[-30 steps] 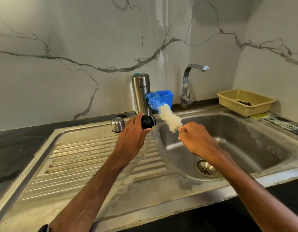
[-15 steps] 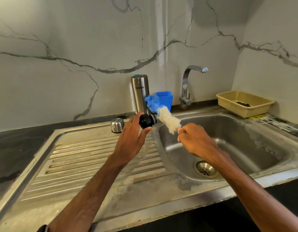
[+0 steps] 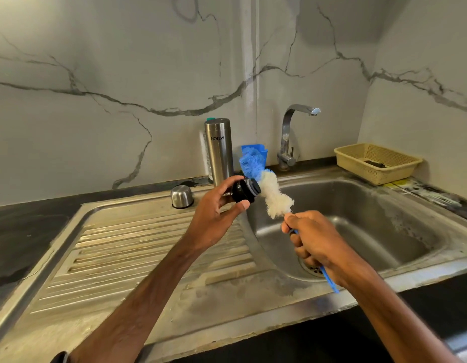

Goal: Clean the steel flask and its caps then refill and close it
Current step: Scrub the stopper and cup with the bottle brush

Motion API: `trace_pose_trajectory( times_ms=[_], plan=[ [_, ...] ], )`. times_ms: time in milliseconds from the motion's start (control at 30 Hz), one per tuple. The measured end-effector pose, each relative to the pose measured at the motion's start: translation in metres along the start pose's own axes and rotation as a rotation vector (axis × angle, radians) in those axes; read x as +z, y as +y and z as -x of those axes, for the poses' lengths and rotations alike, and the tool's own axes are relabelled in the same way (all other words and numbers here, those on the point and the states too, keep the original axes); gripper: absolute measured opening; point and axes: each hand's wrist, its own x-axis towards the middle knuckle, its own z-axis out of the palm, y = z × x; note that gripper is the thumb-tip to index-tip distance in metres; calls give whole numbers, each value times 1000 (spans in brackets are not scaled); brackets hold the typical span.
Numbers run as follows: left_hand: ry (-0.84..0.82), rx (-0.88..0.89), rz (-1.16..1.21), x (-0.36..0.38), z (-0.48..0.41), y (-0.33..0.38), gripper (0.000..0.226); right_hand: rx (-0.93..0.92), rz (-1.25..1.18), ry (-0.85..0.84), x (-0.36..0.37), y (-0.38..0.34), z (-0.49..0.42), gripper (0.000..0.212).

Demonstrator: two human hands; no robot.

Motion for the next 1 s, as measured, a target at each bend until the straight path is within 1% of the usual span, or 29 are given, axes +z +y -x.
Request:
trace_pose_trajectory(
  times_ms=[100, 200, 267, 333, 467, 533, 567, 633, 700, 767, 867, 933, 1000],
  plan=[
    [-69, 27, -42, 10, 5, 2, 52, 0, -104, 38, 3, -3, -7, 25],
    [-55, 48, -72, 16, 7, 4, 50, -8, -146, 21, 8, -5, -10, 26],
    [-5, 47, -108, 12, 6, 5, 48, -3, -122, -26, 13, -2, -4, 25],
    [7, 38, -137, 8, 5, 4, 48, -1, -96, -50, 15, 1, 0, 25],
    [-95, 103, -186, 21, 10, 6, 50, -31, -113, 13, 12, -5, -11, 26],
    [-94, 126, -202, 20, 8, 7, 53, -61, -93, 27, 13, -8, -13, 26],
    [-80, 131, -206, 16, 6, 6, 55, -78, -59, 20, 14, -7, -12, 27],
    [-61, 134, -224, 7, 3, 3, 56, -135, 84, 9, 20, -2, -9, 33],
    [-75, 125, -235, 7, 6, 6, 58, -231, 209, 54, 24, -1, -12, 36],
    [-97, 138, -237, 12, 7, 10, 59, -275, 176, 123, 23, -4, -19, 36],
    [-65, 97, -184, 9, 5, 10, 58, -286, 97, 183, 16, -6, -24, 35],
    [-57, 76, -172, 5, 4, 8, 58, -274, 89, 198, 12, -4, -28, 35],
    [-67, 75, -181, 4, 5, 5, 58, -255, 115, 175, 14, -1, -28, 36]
  ],
)
